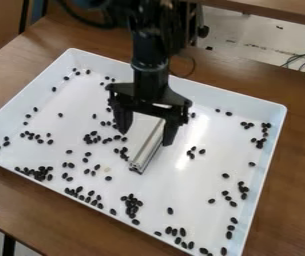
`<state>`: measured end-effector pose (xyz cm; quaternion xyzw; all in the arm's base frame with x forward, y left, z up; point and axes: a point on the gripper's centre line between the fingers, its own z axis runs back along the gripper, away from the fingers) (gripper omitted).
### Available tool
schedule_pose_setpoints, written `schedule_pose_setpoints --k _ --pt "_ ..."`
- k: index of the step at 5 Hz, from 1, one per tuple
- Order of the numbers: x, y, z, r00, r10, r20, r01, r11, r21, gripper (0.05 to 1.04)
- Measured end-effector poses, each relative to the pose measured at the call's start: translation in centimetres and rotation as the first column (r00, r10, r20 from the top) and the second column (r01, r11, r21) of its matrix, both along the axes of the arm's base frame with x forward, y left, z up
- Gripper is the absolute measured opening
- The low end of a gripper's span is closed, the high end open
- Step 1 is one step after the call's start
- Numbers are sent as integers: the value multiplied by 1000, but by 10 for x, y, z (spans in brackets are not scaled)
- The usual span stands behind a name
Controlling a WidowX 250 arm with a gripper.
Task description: Sweep into pile
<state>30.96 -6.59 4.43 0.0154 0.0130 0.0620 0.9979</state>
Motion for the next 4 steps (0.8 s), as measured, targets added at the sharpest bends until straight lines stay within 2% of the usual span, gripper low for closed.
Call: schedule_pose_setpoints --k 2,3,4 --pt "15 2 -28 1000 -24 5 24 1000 0 1000" --pt "20 1 -38 999 -44 25 44 999 -2 961" --pt "23 5 -41 997 -60 52 60 998 5 653"
